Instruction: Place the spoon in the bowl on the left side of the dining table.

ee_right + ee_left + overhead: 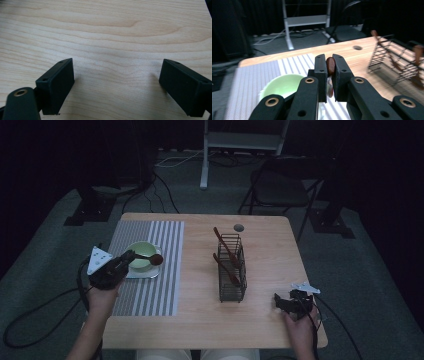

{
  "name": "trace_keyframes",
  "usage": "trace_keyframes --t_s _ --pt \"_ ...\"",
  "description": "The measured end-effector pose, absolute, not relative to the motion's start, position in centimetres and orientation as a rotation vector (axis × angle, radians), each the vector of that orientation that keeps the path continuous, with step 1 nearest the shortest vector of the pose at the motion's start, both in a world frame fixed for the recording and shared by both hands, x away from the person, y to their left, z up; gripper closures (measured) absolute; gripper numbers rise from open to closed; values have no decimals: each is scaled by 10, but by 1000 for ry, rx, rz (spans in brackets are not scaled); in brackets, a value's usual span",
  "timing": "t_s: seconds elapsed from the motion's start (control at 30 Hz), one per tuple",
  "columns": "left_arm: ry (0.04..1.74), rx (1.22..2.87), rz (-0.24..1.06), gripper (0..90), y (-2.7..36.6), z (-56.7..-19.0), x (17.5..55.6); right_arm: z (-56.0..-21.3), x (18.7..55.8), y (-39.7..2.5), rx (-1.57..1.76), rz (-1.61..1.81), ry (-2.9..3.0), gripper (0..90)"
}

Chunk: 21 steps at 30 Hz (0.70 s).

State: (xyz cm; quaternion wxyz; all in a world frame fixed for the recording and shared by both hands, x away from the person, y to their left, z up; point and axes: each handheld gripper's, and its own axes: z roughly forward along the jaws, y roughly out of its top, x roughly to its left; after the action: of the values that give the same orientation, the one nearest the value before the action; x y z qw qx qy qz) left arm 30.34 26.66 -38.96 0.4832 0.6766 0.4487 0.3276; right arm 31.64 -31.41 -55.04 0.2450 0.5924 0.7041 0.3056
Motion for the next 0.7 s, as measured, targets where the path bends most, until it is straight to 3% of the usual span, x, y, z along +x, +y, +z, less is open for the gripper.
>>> trace_keyframes --t_s 0.33,0.7 --pt "1185 1592 881 832 289 -399 307 -550 316 -314 1616 834 1922 120" --pt "1275 1559 856 832 295 -428 318 -550 316 -314 1616 834 1922 120"
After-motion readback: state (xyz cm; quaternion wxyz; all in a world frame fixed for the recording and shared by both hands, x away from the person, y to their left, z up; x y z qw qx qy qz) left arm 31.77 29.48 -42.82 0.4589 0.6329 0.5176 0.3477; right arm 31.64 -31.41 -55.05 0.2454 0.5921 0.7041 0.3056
